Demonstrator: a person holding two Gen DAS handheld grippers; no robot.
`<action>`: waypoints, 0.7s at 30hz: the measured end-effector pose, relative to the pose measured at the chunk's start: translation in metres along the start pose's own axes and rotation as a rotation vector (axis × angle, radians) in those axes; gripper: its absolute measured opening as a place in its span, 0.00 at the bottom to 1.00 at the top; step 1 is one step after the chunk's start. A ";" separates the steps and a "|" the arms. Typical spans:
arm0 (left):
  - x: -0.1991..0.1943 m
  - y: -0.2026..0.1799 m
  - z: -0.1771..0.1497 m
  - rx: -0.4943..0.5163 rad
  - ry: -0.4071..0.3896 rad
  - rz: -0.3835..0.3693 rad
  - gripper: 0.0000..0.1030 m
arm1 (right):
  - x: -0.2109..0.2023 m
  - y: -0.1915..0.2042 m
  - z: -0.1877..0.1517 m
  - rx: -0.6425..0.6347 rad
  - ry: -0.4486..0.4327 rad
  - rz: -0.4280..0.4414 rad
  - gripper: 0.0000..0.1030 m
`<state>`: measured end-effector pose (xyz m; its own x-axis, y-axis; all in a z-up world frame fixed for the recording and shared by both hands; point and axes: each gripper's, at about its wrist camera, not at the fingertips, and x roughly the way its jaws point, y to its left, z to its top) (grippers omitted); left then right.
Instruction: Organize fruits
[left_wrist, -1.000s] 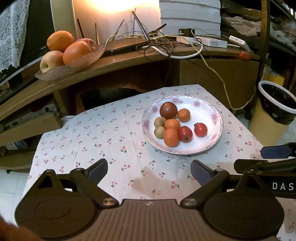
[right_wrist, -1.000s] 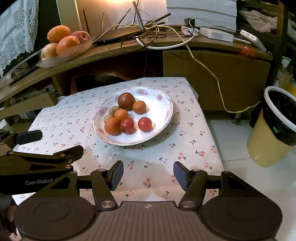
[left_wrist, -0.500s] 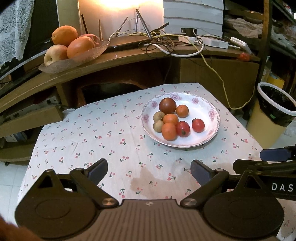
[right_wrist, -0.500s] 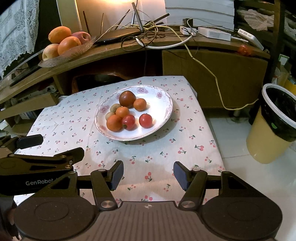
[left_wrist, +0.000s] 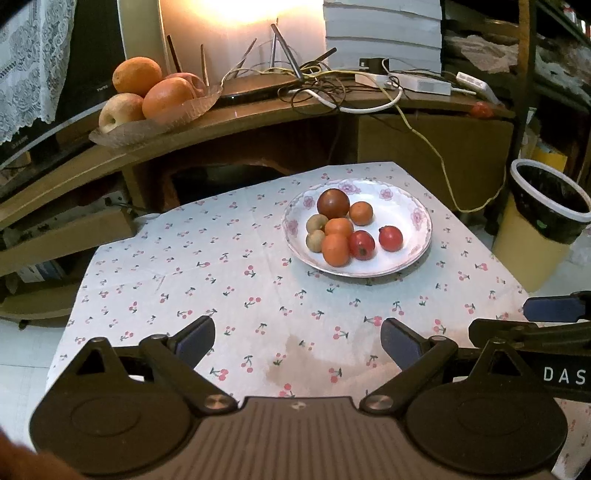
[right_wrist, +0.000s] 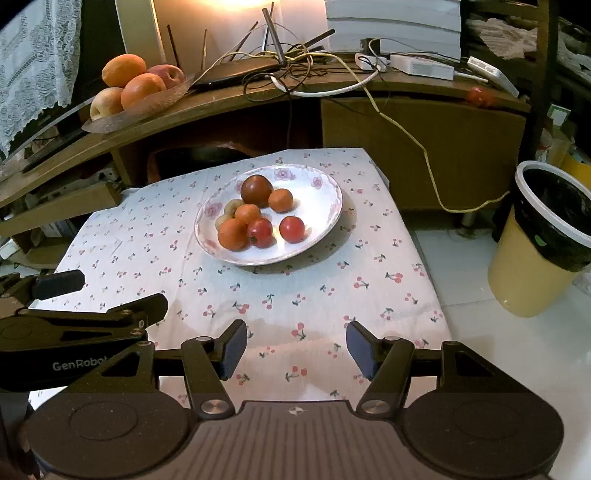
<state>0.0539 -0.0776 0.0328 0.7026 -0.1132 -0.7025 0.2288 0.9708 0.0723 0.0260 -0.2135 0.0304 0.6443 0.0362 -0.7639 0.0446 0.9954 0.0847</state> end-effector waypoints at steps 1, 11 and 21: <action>-0.002 0.000 -0.001 0.001 -0.001 0.002 0.99 | -0.002 0.001 -0.002 -0.001 0.000 -0.001 0.60; -0.019 0.000 -0.016 0.009 -0.018 0.023 0.99 | -0.016 0.007 -0.017 -0.012 -0.008 0.000 0.60; -0.035 0.003 -0.035 0.017 -0.025 0.047 0.99 | -0.027 0.018 -0.033 -0.039 -0.007 0.015 0.61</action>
<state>0.0064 -0.0629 0.0335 0.7294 -0.0731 -0.6802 0.2065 0.9714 0.1170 -0.0157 -0.1936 0.0315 0.6499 0.0506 -0.7584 0.0049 0.9975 0.0707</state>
